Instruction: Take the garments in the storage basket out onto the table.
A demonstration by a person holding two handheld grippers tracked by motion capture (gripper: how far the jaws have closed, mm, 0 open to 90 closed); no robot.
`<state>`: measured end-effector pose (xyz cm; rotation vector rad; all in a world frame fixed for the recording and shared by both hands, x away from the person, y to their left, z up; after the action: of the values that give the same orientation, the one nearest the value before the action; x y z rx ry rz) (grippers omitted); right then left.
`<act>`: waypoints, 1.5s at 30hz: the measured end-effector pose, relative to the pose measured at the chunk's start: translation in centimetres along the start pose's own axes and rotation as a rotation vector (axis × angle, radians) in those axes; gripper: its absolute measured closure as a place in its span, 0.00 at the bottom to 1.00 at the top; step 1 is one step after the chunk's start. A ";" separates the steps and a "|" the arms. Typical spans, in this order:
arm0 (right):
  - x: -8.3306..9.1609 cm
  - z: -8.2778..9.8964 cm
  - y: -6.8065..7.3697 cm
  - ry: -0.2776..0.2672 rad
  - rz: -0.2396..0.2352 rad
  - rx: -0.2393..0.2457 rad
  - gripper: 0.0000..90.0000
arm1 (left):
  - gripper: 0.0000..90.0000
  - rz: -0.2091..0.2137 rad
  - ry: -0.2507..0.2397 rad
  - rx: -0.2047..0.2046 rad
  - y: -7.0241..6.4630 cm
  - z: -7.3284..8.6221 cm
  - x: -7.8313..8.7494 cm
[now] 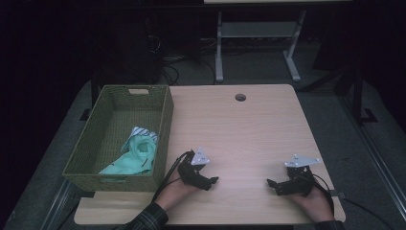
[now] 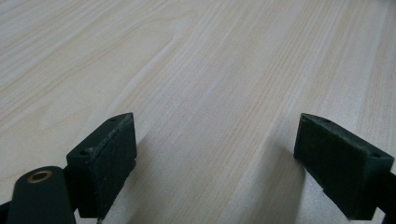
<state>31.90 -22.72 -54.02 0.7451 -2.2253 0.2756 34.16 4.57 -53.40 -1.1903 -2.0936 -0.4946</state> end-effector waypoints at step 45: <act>0.0 0.0 0.0 0.000 0.000 0.000 0.01 | 0.14 0.024 0.013 0.025 0.9 -1.0 2.0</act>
<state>31.91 -22.72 -54.02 0.7454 -2.2257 0.2757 34.57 5.62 -51.21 -1.1936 -2.0665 -0.4618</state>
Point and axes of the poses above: each handheld gripper's, and its own axes: x roughly backward along the jaws, z roughly out of its underside, y roughly to its left, the point moved 8 cm from there along -x, roughly forward along the jaws, and after that the axes turned 1 degree about y, right-handed, at the moved point
